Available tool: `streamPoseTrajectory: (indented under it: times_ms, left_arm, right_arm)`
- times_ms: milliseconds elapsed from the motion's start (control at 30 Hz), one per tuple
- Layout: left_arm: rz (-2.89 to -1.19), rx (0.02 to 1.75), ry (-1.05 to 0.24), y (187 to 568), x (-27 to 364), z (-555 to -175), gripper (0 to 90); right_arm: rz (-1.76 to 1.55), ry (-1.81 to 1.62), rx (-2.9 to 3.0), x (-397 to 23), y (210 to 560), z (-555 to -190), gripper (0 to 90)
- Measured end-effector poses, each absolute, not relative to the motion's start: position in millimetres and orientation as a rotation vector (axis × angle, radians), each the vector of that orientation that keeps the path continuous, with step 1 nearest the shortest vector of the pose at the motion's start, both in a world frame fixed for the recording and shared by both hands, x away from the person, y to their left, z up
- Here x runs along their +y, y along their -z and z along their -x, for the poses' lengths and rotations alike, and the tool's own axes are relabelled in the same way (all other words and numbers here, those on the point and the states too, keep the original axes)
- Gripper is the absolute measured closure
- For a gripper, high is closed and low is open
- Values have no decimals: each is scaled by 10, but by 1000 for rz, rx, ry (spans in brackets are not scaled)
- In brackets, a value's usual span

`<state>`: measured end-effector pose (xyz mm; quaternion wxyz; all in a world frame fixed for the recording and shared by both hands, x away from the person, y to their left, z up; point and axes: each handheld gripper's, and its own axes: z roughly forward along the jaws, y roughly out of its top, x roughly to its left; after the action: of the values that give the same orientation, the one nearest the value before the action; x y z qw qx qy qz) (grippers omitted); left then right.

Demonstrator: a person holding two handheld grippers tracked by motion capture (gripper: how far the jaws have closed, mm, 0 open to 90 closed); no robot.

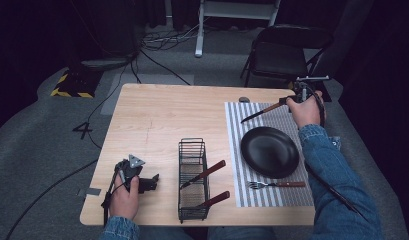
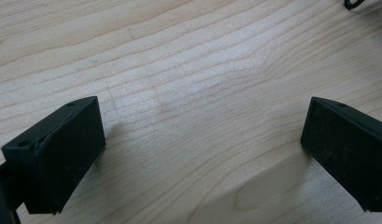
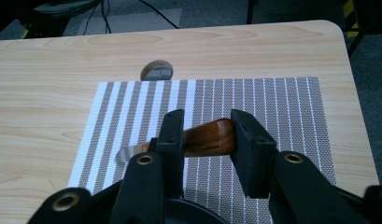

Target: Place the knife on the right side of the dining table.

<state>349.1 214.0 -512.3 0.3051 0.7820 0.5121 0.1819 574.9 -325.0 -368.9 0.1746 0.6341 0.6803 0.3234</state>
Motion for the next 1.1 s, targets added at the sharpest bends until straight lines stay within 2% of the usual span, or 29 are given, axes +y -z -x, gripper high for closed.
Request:
streamPoseTrajectory:
  times_ms: [1100]
  left_arm:
    - [-2070, 1356, -481, 5123, 2140, -3491, 0]
  right_arm:
    - [-1865, -811, 1920, -3456, 4113, -5814, 499]
